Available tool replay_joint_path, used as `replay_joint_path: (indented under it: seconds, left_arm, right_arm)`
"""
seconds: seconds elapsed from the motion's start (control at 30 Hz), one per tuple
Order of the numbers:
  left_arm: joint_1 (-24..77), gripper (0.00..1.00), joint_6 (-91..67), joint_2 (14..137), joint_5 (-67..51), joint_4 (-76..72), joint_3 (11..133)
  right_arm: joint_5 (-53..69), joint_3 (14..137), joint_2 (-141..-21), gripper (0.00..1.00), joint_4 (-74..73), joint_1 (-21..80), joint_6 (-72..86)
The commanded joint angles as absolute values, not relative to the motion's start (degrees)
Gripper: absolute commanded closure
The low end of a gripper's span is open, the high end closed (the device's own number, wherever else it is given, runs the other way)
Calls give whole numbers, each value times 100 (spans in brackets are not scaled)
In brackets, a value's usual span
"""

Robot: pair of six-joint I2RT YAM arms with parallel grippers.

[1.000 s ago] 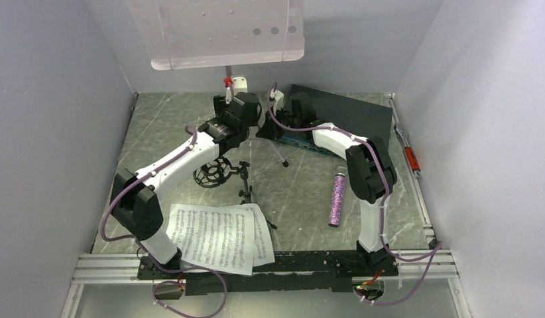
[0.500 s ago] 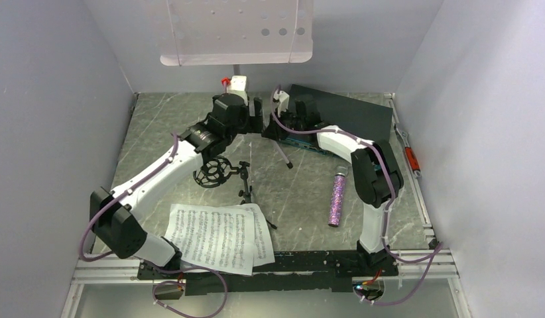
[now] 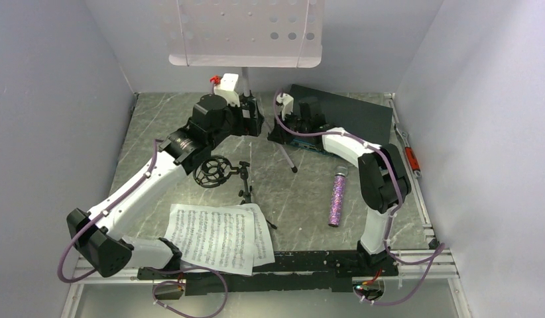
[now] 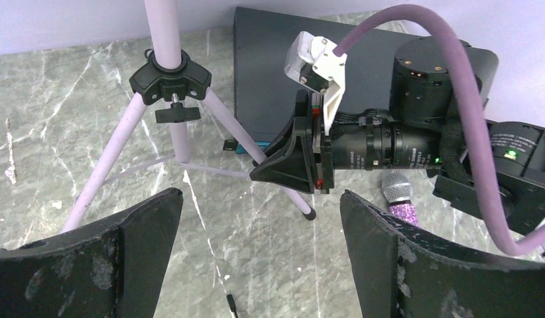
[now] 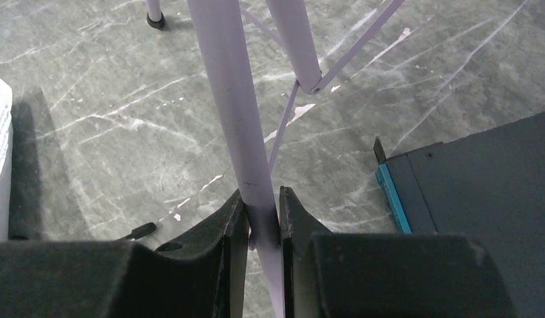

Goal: Set up the instrument practice props

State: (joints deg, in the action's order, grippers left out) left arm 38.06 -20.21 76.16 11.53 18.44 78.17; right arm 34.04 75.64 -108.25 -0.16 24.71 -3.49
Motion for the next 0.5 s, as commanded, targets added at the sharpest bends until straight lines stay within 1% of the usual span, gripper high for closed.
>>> replay_joint_path:
  seconds: [0.0, 0.27, 0.33, 0.4, 0.43, 0.47]
  left_arm:
    - [3814, 6, -1952, 7233, 880, 1807, 7699]
    - [3777, 6, -1828, 6820, 1573, 2304, 7569]
    - [3703, 6, -1815, 6766, 1619, 2369, 7532]
    - [3548, 6, -1849, 6720, 1522, 2412, 7493]
    - [3441, 6, -1851, 6702, 1380, 2412, 7468]
    - [3332, 6, -1862, 6679, 1241, 2378, 7437]
  right_arm:
    - [2679, 7155, -10836, 100, -1696, 2330, -301]
    - [1984, 6964, -10534, 100, -1908, 2332, -201]
    - [2014, 6949, -10485, 95, -1882, 2334, -182]
    - [2061, 6899, -10404, 86, -1784, 2332, -124]
    - [2095, 6854, -10342, 76, -1706, 2332, -70]
    - [2159, 6805, -10277, 68, -1617, 2335, -30]
